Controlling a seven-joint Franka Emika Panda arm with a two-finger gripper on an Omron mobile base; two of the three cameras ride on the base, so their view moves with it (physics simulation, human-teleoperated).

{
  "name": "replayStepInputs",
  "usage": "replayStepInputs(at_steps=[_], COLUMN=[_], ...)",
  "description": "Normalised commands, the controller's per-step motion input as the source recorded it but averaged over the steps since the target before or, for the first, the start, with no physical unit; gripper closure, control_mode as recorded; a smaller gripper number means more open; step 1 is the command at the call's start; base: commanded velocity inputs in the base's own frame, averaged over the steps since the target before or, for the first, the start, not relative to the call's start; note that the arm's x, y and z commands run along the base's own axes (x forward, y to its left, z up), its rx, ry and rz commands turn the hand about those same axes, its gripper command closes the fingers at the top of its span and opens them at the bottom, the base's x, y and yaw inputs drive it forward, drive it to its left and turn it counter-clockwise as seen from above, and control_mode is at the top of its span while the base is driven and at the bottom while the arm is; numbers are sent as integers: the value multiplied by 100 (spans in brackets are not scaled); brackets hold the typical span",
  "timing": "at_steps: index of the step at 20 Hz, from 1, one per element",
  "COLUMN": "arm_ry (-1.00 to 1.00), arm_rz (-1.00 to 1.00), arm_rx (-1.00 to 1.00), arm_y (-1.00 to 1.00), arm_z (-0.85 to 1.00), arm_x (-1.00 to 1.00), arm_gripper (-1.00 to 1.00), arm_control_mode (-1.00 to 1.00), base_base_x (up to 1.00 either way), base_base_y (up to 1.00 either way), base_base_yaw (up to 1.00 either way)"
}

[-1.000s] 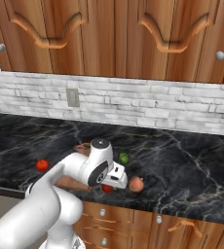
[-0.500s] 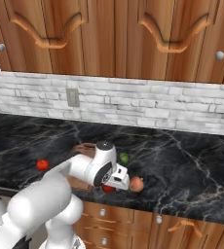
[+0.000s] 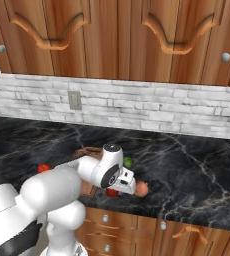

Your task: Place the avocado, onion, tomato, and bell pepper on the cutting board.

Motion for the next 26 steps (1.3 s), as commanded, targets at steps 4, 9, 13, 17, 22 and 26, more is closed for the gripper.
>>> replayStepInputs(at_steps=[4,9,13,17,22,26], arm_ry=[0,-5,-10,-3,-3,0], arm_rz=[0,9,10,9,7,5], arm_rx=[0,0,-2,-2,-3,0], arm_y=[26,59,77,75,52,39], arm_z=[29,51,39,17,1,0], arm_x=[0,-9,0,1,10,34], arm_gripper=[100,100,100,100,100,100], arm_control_mode=[-100,-100,-100,-100,-100,-100], base_base_x=[0,0,0,0,0,0], base_base_y=[0,0,0,0,0,0], base_base_yaw=[0,0,0,0,0,0])
